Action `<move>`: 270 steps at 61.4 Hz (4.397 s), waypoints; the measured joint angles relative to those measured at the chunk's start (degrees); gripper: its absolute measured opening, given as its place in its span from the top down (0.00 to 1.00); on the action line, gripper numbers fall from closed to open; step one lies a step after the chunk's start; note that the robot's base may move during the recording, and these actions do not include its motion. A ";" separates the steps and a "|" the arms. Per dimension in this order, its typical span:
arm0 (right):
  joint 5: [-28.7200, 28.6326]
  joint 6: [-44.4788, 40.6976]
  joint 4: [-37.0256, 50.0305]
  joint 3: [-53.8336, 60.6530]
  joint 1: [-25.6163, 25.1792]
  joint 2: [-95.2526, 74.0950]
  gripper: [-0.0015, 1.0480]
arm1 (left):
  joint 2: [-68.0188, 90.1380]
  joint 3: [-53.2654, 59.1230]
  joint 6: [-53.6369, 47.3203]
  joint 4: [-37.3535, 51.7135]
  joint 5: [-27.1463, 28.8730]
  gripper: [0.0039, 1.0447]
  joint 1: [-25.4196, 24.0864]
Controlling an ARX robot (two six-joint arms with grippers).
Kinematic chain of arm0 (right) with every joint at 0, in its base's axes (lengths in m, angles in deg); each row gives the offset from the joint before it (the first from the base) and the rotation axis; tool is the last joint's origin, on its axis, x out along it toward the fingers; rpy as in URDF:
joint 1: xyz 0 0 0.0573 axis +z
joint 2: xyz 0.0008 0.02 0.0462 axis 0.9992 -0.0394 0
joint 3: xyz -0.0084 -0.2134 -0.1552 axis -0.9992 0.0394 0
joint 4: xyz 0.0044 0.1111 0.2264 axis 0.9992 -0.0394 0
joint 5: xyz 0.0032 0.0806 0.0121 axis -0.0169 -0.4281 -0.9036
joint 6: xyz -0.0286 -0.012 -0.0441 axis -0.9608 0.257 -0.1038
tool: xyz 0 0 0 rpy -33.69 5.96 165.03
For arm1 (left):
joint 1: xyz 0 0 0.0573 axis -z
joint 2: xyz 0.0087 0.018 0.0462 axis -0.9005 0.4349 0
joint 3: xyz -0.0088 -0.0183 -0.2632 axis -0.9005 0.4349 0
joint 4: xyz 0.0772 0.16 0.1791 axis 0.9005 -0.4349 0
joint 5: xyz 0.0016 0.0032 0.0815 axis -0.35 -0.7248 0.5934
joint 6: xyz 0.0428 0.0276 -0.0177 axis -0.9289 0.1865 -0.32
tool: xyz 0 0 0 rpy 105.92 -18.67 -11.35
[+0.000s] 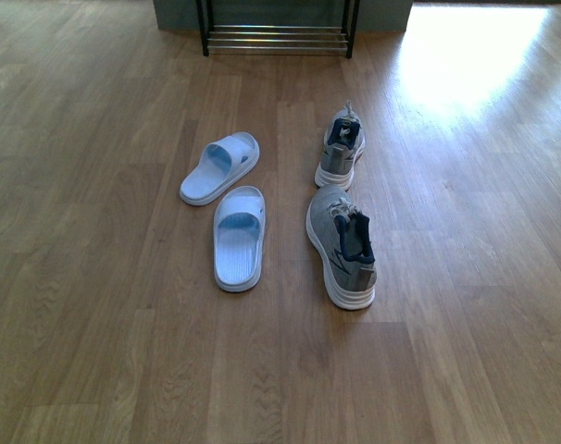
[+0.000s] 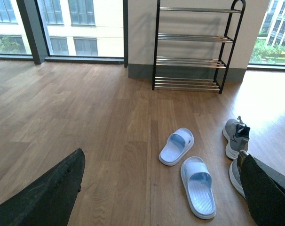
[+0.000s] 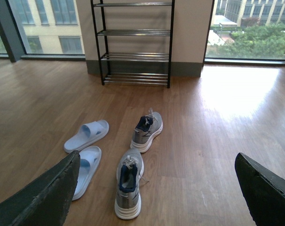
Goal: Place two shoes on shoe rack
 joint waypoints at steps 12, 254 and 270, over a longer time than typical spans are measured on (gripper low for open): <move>0.00 0.00 0.00 0.00 0.00 0.00 0.09 | 0.00 0.00 0.00 0.00 0.00 0.09 0.00; 0.00 0.00 0.00 0.00 0.02 0.00 0.09 | 0.00 0.00 0.00 0.00 0.00 0.09 0.00; 8.17 0.70 -0.98 -0.57 2.19 -3.67 0.09 | 0.00 0.00 0.00 0.00 0.00 0.09 0.00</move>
